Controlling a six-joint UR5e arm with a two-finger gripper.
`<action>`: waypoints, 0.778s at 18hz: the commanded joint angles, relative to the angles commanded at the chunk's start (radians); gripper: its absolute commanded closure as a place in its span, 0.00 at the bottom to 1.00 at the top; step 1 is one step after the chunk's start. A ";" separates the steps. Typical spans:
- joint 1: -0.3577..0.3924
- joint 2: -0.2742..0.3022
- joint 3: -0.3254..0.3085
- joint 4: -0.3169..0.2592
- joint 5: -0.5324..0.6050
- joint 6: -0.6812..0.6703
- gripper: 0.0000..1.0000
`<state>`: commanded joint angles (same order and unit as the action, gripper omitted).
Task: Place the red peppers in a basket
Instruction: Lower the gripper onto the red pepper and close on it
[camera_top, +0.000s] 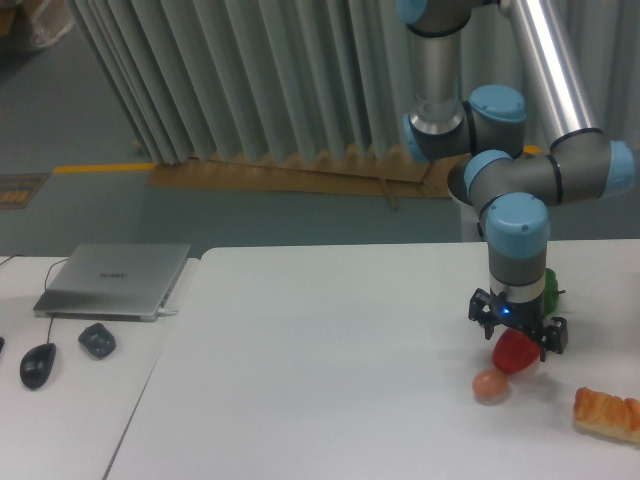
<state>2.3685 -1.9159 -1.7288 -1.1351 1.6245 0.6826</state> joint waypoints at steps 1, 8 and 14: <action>0.000 -0.002 0.000 0.000 0.002 -0.002 0.00; 0.000 0.000 0.006 0.000 0.002 -0.003 0.42; 0.000 0.002 0.014 0.000 -0.002 0.005 0.51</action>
<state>2.3685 -1.9144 -1.7150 -1.1351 1.6230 0.6872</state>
